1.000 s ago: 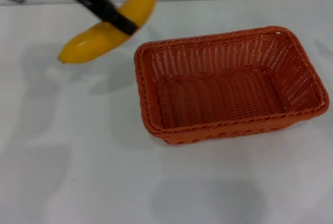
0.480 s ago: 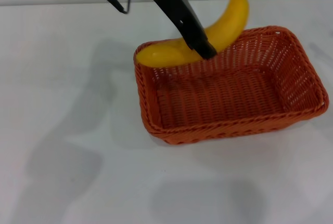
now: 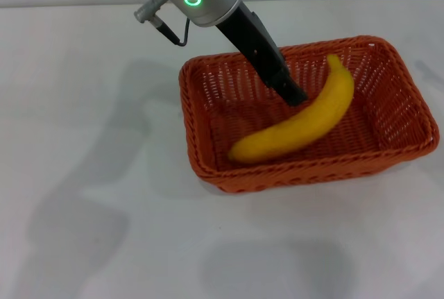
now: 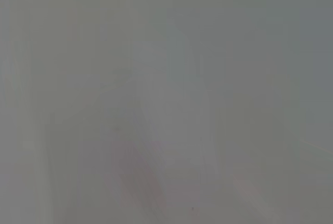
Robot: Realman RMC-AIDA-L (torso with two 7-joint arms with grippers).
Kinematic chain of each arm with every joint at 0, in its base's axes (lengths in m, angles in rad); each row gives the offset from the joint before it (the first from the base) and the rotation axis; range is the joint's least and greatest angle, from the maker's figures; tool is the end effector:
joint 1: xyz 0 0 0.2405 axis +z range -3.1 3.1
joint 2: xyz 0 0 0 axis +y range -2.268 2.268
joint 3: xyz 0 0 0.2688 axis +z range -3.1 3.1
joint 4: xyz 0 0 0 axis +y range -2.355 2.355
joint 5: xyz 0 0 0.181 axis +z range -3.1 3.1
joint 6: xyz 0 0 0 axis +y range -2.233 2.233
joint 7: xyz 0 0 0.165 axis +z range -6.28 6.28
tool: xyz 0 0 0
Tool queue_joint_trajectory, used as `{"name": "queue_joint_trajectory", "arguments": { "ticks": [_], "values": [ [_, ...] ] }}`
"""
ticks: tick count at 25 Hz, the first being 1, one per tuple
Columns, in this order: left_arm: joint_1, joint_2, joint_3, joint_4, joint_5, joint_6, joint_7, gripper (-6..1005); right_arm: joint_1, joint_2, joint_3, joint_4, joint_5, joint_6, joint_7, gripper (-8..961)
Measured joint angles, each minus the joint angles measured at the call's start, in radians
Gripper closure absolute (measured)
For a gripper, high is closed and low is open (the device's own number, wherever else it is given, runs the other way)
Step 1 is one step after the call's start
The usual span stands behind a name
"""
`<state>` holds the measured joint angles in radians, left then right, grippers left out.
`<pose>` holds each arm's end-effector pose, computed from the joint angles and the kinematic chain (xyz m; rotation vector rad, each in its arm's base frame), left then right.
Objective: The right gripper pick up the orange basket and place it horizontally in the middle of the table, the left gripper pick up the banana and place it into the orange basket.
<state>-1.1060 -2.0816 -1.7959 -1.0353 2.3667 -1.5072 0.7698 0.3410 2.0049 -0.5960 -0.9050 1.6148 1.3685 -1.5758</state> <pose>-0.0492 0.3831 -0.0657 -2.9648 -0.3700 0.3078 0.2818 0.3447 0.1217 -2.0045 0.6840 0.9604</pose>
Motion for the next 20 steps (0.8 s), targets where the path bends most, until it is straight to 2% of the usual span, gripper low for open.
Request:
{"name": "queue_joint_trajectory", "arguments": {
  "ticks": [3,5,8,12,15,18,20],
  "values": [
    [0.03,0.0,-0.004,-0.03,-0.01,0.008,0.004,324,-0.001,0.0,0.004,0.0,-0.001,0.0,-0.001,115],
    [0.079,0.0,-0.007,-0.092,-0.017,0.014,0.005,269,-0.003,0.0,0.007,0.0,-0.001,0.0,-0.009,115],
    [0.215,0.003,-0.013,-0.239,-0.046,0.034,0.018,186,-0.008,0.0,0.011,0.002,0.003,0.001,-0.032,115],
    [0.412,0.004,-0.068,-0.416,-0.138,0.072,0.08,188,-0.012,0.001,0.012,0.02,0.007,0.001,-0.062,115],
    [0.561,0.003,-0.138,-0.494,-0.258,0.101,0.156,189,-0.008,0.0,0.013,0.044,0.008,0.0,-0.101,115],
    [0.709,0.003,-0.232,-0.52,-0.43,0.113,0.263,190,-0.006,0.0,0.013,0.071,0.018,0.0,-0.148,115],
    [0.781,0.002,-0.284,-0.518,-0.518,0.114,0.328,191,-0.004,-0.001,0.014,0.105,0.039,0.002,-0.203,115]
  ]
}}
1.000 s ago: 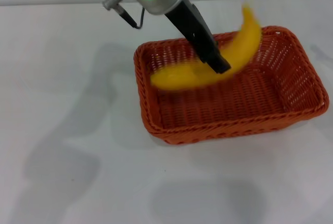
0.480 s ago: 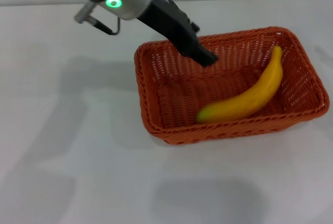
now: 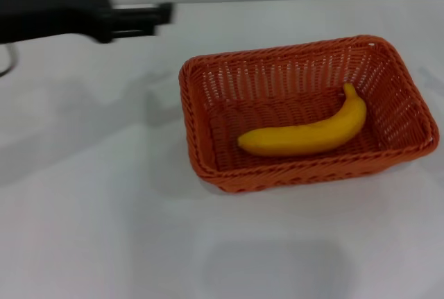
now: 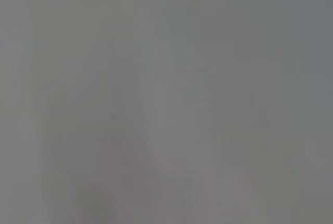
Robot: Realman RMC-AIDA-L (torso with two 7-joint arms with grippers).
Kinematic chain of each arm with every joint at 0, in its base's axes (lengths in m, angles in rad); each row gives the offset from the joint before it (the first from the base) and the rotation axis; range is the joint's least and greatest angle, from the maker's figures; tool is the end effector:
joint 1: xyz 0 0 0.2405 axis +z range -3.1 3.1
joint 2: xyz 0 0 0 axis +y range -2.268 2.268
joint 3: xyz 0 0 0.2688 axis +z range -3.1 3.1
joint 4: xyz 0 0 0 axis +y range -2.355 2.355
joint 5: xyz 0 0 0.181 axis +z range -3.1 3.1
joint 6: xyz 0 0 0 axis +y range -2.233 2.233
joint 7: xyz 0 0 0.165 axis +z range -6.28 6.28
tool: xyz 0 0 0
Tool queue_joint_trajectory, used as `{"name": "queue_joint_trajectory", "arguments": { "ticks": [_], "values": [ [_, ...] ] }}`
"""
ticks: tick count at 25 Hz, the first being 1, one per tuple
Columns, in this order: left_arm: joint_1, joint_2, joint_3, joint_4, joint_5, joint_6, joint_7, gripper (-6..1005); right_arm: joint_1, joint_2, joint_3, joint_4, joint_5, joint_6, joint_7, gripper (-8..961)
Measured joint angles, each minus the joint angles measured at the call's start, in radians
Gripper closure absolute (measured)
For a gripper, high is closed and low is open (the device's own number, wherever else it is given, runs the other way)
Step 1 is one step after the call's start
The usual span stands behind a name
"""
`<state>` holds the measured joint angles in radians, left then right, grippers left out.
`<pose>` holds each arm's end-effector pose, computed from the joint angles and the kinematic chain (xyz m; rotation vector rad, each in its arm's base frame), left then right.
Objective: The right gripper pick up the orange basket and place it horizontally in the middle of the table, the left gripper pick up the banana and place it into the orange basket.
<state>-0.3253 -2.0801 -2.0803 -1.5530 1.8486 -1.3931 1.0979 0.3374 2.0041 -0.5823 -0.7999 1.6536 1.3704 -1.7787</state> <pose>-0.1637 0.3285 0.0560 -2.5225 -0.4987 -0.5940 0.2942 0.3406 0.1120 -1.9862 0.5837 0.9171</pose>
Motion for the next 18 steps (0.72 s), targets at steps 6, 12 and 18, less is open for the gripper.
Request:
{"name": "queue_joint_trajectory", "arguments": {
  "ticks": [6,12,18],
  "values": [
    [0.218,-0.006,-0.146,0.094,-0.266,-0.005,0.259,193,0.002,-0.002,-0.001,0.133,0.105,0.044,-0.143,115],
    [0.284,-0.006,-0.29,0.377,-0.483,-0.105,0.541,193,-0.018,-0.009,0.001,0.236,0.175,0.042,-0.229,115],
    [0.301,-0.007,-0.5,0.673,-0.539,-0.254,0.785,193,-0.018,-0.001,0.008,0.303,0.177,0.011,-0.333,115]
  ]
}}
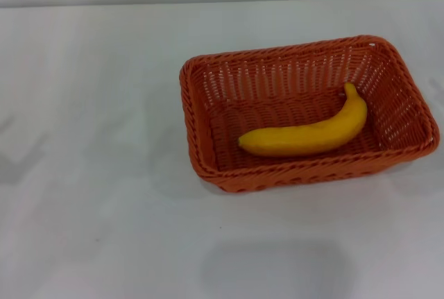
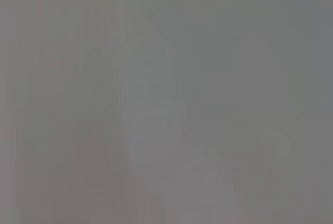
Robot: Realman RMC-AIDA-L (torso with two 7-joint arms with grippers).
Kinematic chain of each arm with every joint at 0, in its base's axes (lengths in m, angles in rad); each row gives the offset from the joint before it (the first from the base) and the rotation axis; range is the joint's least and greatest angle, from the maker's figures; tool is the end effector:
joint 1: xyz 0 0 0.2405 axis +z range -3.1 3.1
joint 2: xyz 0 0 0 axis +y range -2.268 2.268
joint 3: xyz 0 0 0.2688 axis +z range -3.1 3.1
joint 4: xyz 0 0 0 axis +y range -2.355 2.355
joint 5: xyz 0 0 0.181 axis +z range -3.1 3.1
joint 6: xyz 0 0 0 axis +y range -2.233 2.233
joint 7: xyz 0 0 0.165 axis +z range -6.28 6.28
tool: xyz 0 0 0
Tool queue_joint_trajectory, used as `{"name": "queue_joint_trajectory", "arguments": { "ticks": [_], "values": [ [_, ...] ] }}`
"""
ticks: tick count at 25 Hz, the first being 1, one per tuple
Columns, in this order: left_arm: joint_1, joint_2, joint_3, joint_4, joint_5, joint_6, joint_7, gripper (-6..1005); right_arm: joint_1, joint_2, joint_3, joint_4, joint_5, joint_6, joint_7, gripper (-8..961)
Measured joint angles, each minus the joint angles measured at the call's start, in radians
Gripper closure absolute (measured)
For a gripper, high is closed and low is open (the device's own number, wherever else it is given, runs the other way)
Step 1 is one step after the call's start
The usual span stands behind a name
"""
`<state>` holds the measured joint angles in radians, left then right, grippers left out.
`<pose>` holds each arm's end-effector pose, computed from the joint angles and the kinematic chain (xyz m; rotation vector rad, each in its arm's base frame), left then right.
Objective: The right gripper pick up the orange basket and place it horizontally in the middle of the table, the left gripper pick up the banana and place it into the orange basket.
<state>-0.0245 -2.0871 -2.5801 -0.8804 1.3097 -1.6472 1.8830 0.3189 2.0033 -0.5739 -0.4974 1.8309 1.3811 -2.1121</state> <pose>-0.3169 0.2259 0.1129 -1.8817 -0.5169 -1.0290 0.3229 0.3239 0.0859 -1.8468 0.5700 0.9489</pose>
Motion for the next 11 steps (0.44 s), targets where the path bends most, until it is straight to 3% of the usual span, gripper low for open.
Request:
{"name": "queue_joint_trajectory", "arguments": {
  "ticks": [4,11],
  "values": [
    [0.008,0.0,-0.071,0.102,-0.009,-0.036,0.076,193,-0.002,0.0,0.015,0.013,0.002,-0.031,-0.025,115],
    [0.013,-0.001,-0.073,0.129,0.013,-0.022,0.13,193,0.003,-0.009,0.017,0.006,0.002,-0.068,-0.039,115]
  ]
}}
